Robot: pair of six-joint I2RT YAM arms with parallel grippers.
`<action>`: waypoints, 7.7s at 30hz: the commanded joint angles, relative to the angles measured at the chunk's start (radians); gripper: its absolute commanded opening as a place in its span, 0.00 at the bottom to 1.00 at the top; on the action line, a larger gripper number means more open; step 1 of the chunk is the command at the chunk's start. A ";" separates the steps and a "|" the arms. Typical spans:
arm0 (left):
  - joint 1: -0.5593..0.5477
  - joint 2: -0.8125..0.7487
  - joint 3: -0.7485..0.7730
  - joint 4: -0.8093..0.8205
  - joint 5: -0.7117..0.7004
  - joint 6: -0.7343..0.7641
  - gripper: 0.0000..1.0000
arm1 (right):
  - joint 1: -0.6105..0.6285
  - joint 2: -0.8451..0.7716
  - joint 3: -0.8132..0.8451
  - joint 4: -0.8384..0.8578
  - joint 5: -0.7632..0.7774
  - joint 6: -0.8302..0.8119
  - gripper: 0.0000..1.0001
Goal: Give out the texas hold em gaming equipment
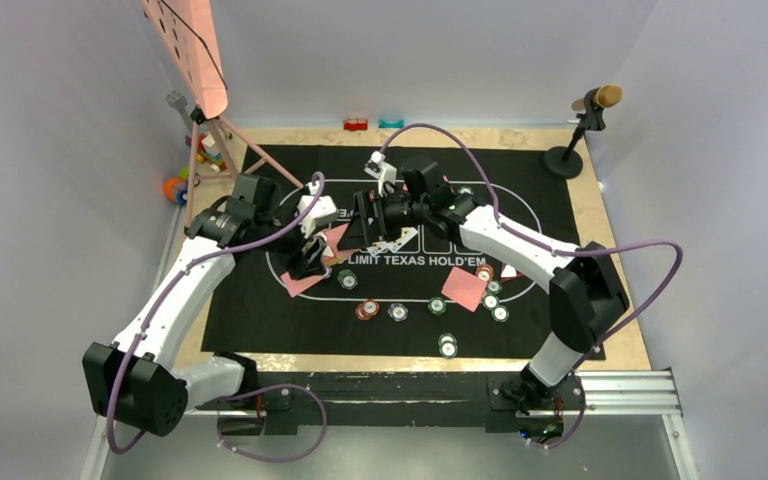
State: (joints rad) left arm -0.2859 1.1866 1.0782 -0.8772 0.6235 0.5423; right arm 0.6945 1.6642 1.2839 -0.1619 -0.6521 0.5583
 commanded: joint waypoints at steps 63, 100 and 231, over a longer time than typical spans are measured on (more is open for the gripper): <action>0.008 -0.085 -0.005 0.034 0.031 -0.001 0.00 | -0.206 -0.137 -0.221 0.365 -0.203 0.325 0.00; 0.008 -0.049 0.006 0.024 0.045 0.007 0.00 | -0.385 0.199 -0.307 0.409 0.096 0.212 0.00; 0.008 -0.120 0.014 -0.002 0.033 -0.013 0.00 | -0.095 -0.047 -0.244 0.376 -0.152 0.316 0.37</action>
State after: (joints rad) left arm -0.2825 1.0973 1.0676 -0.9157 0.6159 0.5350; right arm 0.6144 1.6573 1.0588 0.2337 -0.8005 0.9001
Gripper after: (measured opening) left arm 0.702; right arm 0.391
